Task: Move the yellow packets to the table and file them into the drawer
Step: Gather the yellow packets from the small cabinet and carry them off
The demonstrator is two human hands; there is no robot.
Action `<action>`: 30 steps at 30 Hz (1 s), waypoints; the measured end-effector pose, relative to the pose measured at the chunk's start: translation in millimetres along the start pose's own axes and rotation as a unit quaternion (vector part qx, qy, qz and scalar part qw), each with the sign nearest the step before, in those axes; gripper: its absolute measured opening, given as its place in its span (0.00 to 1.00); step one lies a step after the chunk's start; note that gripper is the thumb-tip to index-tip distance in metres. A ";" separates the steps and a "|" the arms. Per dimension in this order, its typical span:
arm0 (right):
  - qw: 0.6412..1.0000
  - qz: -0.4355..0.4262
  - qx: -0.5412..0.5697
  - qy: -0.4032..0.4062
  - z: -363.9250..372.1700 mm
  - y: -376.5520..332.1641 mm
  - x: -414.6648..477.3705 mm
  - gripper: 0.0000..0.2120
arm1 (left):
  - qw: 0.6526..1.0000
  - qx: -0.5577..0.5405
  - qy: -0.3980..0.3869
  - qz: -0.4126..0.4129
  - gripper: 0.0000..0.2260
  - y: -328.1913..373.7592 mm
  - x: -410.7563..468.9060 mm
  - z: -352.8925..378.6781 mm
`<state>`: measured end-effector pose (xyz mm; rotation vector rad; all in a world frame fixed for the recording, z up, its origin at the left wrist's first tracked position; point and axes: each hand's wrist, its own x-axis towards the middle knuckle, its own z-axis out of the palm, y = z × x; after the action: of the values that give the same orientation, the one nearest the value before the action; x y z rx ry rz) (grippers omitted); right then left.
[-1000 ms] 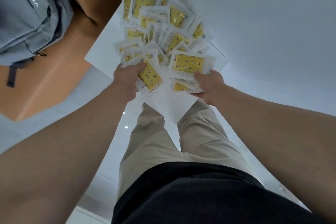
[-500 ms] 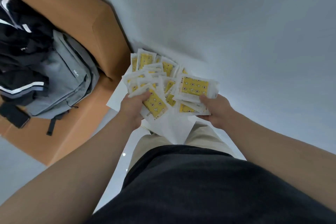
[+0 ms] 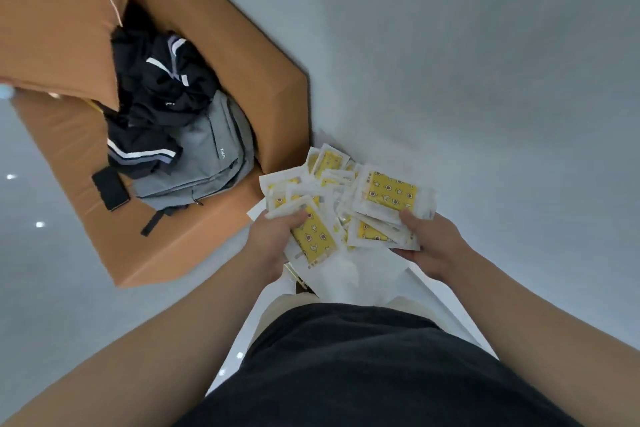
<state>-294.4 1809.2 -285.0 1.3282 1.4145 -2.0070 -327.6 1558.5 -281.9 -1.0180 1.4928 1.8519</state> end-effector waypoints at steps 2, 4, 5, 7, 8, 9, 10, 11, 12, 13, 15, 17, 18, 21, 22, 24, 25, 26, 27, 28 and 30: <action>0.998 -0.002 -0.046 -0.034 3.1 -4.1 0.6 0.10 | 0.999 -0.030 0.036 0.014 0.13 -14.9 -14.3 -9.7; 0.993 -0.003 -0.088 -0.073 6.9 -4.8 0.6 0.11 | 0.994 -0.064 0.078 0.032 0.15 -35.9 -29.6 -19.3; 0.989 -0.001 -0.111 -0.094 8.5 -4.0 0.5 0.12 | 0.991 -0.087 0.100 0.034 0.15 -49.0 -38.5 -22.9; 0.977 0.007 -0.165 -0.136 9.8 0.8 0.6 0.14 | 0.978 -0.144 0.146 0.030 0.13 -80.5 -59.2 -28.5; 0.969 0.011 -0.193 -0.155 10.3 4.1 -0.4 0.14 | 0.970 -0.176 0.166 0.028 0.13 -97.4 -70.2 -29.6; 0.960 0.013 -0.221 -0.174 11.5 8.3 -2.2 0.14 | 0.960 -0.209 0.186 0.025 0.13 -114.6 -81.8 -30.2; 0.950 0.016 -0.248 -0.191 12.5 13.7 -4.4 0.14 | 0.948 -0.241 0.207 0.020 0.13 -132.2 -93.9 -31.1; 0.939 0.020 -0.273 -0.207 13.8 20.2 -7.3 0.13 | 0.934 -0.272 0.231 0.012 0.12 -149.8 -106.9 -31.6; 0.929 0.024 -0.296 -0.222 15.4 27.6 -12.0 0.13 | 0.919 -0.304 0.252 0.006 0.12 -167.0 -121.0 -31.4; 0.918 0.029 -0.317 -0.237 17.4 35.5 -17.7 0.13 | 0.903 -0.333 0.271 0.003 0.12 -184.3 -135.2 -31.6; 0.892 0.038 -0.364 -0.265 22.4 53.5 -29.9 0.12 | 0.875 -0.379 0.301 0.004 0.14 -217.1 -164.3 -32.4; 0.862 0.038 -0.413 -0.291 30.0 72.7 -44.7 0.12 | 0.842 -0.419 0.340 0.006 0.14 -248.1 -192.4 -34.4; 0.845 0.036 -0.437 -0.306 33.4 83.2 -53.4 0.11 | 0.822 -0.442 0.359 0.007 0.14 -263.1 -206.2 -34.9; 0.802 0.040 -0.486 -0.345 39.5 114.1 -82.0 0.08 | 0.757 -0.511 0.406 0.007 0.14 -305.6 -245.0 -33.3; 0.788 0.041 -0.499 -0.359 40.1 124.3 -91.4 0.07 | 0.738 -0.530 0.418 0.010 0.14 -319.6 -256.5 -31.8; 0.758 0.042 -0.523 -0.386 39.4 145.5 -109.4 0.08 | 0.704 -0.562 0.434 0.017 0.15 -348.0 -276.9 -28.3; 0.743 0.040 -0.536 -0.399 37.8 156.7 -118.6 0.09 | 0.688 -0.577 0.439 0.021 0.15 -362.0 -286.3 -26.1; 0.729 0.038 -0.548 -0.409 35.2 168.8 -127.3 0.09 | 0.672 -0.592 0.444 0.025 0.15 -375.9 -295.2 -23.6; 0.715 0.036 -0.559 -0.419 31.1 181.0 -136.3 0.10 | 0.656 -0.606 0.448 0.029 0.15 -389.7 -304.3 -20.9; 0.703 0.035 -0.568 -0.428 25.9 193.4 -145.3 0.10 | 0.642 -0.619 0.451 0.034 0.15 -403.5 -313.2 -18.2; 0.681 0.034 -0.583 -0.441 12.8 218.9 -163.4 0.11 | 0.618 -0.640 0.455 0.042 0.15 -432.5 -330.2 -13.0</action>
<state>-62.6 1665.3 -266.3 -0.1773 1.5067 -0.8962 206.0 1661.5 -251.7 -2.8885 0.1788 2.5633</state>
